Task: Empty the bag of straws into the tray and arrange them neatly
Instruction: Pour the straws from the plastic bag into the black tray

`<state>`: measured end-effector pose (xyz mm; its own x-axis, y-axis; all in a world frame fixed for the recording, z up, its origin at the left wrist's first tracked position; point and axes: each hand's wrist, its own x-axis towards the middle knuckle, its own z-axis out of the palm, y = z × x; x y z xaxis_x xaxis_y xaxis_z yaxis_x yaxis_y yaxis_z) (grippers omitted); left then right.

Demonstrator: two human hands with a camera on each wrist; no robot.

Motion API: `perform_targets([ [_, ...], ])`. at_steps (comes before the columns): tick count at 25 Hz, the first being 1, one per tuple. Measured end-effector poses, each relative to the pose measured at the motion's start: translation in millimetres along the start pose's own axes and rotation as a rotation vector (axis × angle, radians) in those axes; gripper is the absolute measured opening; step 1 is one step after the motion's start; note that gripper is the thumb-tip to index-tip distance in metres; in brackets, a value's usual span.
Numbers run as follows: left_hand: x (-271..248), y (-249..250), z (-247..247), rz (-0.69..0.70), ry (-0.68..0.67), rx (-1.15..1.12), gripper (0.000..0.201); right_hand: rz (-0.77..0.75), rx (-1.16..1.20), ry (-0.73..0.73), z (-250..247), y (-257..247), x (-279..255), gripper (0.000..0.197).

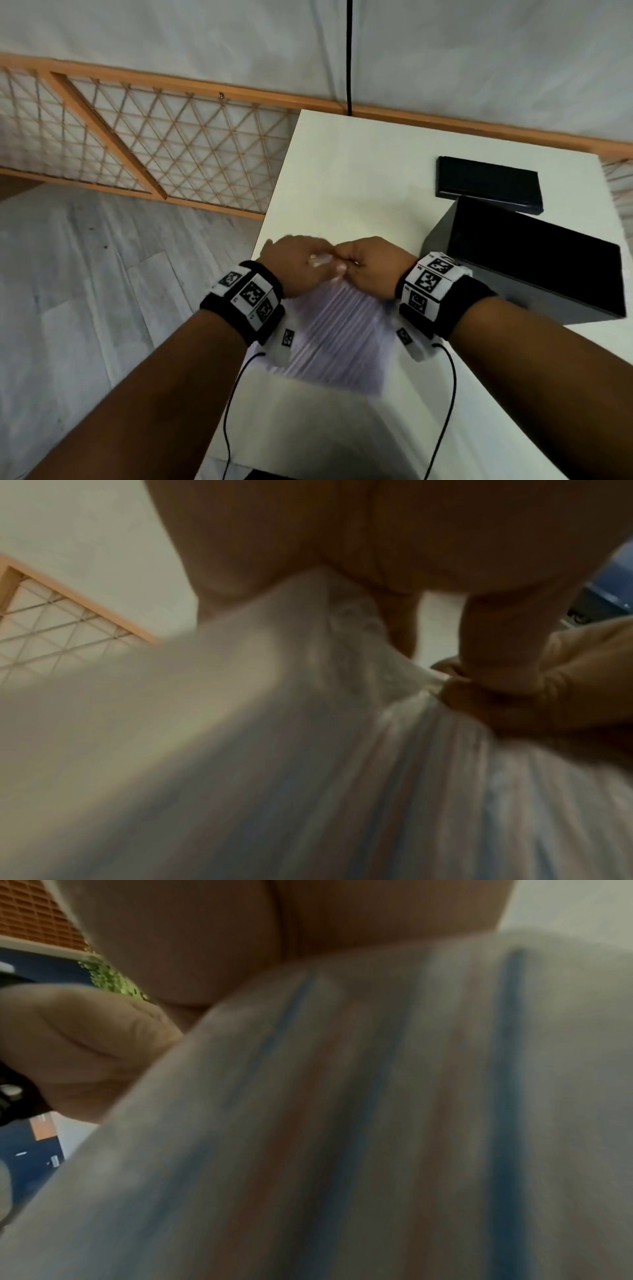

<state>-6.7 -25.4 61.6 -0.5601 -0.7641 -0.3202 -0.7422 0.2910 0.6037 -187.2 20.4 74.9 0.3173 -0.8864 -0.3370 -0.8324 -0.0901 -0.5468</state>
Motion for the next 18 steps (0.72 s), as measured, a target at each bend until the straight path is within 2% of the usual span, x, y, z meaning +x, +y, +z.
perform_targets([
  [1,-1,9,-8,0.017,-0.077,-0.024,0.035,-0.004,-0.003,0.017,-6,-3,-2,0.021],
  [2,0,13,-14,0.038,-0.073,-0.04,0.04,-0.008,-0.005,0.036,-12,-5,-4,0.025],
  [3,-1,20,-21,0.074,-0.037,-0.056,0.043,-0.019,-0.01,0.06,-18,-8,-7,0.028],
  [6,-1,17,-26,0.132,0.128,-0.101,0.031,-0.044,-0.098,0.119,-40,-2,-23,0.024],
  [9,-1,13,-29,0.134,0.267,-0.175,0.03,0.058,-0.169,0.147,-64,18,-55,0.025],
  [11,2,19,-29,0.14,0.319,-0.217,0.03,0.148,-0.014,0.184,-75,32,-70,0.029],
  [13,5,29,-25,0.113,0.372,-0.238,0.026,0.254,0.27,0.242,-80,38,-75,0.027],
  [15,7,38,-22,0.084,0.481,-0.289,0.023,0.363,0.568,0.33,-83,34,-75,0.023],
  [18,6,45,-25,-0.059,0.608,-0.252,0.03,0.431,0.865,0.447,-88,26,-73,0.02],
])
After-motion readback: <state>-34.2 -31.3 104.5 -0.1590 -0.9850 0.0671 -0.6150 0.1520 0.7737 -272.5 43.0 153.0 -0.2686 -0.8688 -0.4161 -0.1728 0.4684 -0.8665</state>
